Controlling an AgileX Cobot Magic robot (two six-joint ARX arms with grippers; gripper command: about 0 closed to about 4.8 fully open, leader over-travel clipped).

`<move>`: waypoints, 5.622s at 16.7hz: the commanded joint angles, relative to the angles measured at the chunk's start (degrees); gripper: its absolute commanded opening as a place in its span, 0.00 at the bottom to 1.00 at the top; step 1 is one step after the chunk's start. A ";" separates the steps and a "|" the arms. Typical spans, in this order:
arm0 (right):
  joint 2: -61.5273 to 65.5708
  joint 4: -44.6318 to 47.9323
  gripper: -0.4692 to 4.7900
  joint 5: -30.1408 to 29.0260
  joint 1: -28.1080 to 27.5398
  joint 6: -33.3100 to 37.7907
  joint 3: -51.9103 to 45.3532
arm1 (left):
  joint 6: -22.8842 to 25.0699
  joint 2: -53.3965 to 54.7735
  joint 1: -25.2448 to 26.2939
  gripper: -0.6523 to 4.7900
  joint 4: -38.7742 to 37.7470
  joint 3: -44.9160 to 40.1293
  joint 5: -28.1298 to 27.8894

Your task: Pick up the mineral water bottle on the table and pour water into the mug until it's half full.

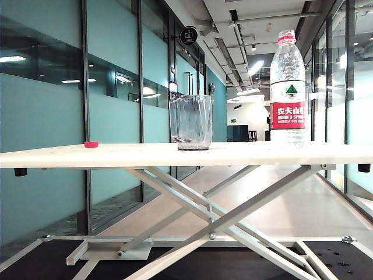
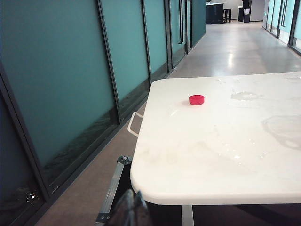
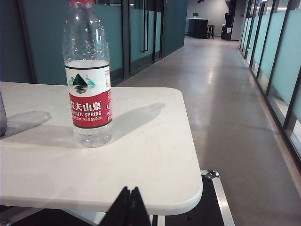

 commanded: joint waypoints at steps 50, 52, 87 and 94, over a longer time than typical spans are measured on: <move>109.22 56.41 0.36 -25.90 3.10 2.71 50.95 | -2.40 0.04 -0.07 0.11 -8.59 0.11 38.93; 107.82 55.15 0.36 -25.51 3.30 2.16 50.97 | -2.29 0.04 -0.07 0.11 -8.63 0.11 38.93; 96.85 15.02 0.37 27.74 21.44 -89.09 67.10 | 0.52 0.04 -0.04 0.11 -9.60 0.11 38.69; 96.83 16.85 0.37 29.07 21.44 -90.77 67.10 | 0.52 0.04 -0.04 0.11 -9.57 0.11 38.69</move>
